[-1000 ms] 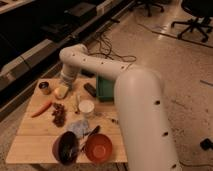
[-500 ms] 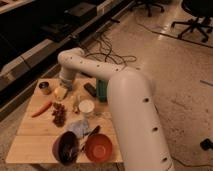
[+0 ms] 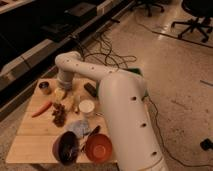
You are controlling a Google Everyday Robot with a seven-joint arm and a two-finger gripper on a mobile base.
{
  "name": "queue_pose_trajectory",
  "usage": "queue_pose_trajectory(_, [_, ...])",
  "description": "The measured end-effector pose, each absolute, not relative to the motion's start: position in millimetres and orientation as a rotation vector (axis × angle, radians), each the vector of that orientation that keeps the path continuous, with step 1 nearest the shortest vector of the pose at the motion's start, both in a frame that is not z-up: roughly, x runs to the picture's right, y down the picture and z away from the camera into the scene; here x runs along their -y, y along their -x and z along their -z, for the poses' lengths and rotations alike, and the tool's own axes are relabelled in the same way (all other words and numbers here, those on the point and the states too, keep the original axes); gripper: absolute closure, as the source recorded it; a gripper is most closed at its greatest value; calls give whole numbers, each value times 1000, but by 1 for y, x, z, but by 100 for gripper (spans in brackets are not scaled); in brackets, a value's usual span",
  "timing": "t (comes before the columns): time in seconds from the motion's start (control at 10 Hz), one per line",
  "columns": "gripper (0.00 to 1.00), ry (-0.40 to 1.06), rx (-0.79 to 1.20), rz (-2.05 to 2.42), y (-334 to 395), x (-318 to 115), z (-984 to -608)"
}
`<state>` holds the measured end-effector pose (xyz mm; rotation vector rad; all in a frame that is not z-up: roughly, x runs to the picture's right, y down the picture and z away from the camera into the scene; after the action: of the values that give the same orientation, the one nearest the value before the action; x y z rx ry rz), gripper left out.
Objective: Place apple in red bowl
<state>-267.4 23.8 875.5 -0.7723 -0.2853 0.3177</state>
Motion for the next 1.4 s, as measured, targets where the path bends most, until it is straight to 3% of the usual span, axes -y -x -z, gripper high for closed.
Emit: queue_pose_trajectory(1.4, [20, 703, 330, -277, 277, -18, -911])
